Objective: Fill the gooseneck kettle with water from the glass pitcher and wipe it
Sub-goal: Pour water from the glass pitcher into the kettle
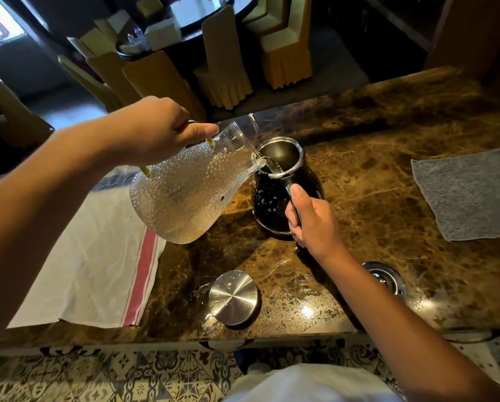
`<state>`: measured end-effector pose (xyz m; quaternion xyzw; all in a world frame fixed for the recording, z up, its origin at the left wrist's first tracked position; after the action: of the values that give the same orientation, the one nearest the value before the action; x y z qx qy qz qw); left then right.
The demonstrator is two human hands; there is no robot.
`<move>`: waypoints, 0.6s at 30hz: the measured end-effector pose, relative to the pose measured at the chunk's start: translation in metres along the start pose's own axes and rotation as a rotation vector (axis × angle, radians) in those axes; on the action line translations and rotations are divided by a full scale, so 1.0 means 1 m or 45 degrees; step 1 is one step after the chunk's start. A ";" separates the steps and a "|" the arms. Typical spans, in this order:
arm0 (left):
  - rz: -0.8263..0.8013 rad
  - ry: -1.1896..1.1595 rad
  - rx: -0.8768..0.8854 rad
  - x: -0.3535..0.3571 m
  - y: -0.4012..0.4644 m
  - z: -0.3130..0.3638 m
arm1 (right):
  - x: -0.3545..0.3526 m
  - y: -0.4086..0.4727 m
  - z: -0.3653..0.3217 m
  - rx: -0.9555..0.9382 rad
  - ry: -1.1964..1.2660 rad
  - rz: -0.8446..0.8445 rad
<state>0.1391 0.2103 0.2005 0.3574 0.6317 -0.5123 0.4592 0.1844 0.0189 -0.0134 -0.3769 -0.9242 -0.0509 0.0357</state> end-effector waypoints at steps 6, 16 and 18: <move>0.001 0.033 0.049 0.000 -0.002 0.003 | 0.000 0.000 0.000 0.008 0.004 0.002; 0.008 0.043 0.051 0.000 -0.003 0.006 | 0.000 -0.001 -0.001 0.006 0.000 0.012; 0.010 0.050 0.050 0.000 -0.002 0.005 | 0.000 -0.001 -0.001 0.005 0.000 0.009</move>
<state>0.1379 0.2046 0.2005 0.3787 0.6291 -0.5157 0.4415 0.1839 0.0175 -0.0122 -0.3801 -0.9229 -0.0491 0.0367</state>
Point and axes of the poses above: each hand's wrist, its own y-axis towards the middle knuckle, its own x-axis out of the palm, z = x × y, the point moved 6 cm from there along y, towards the middle knuckle, and after that the axes turned 11 degrees about -z, right-handed, at the moved point
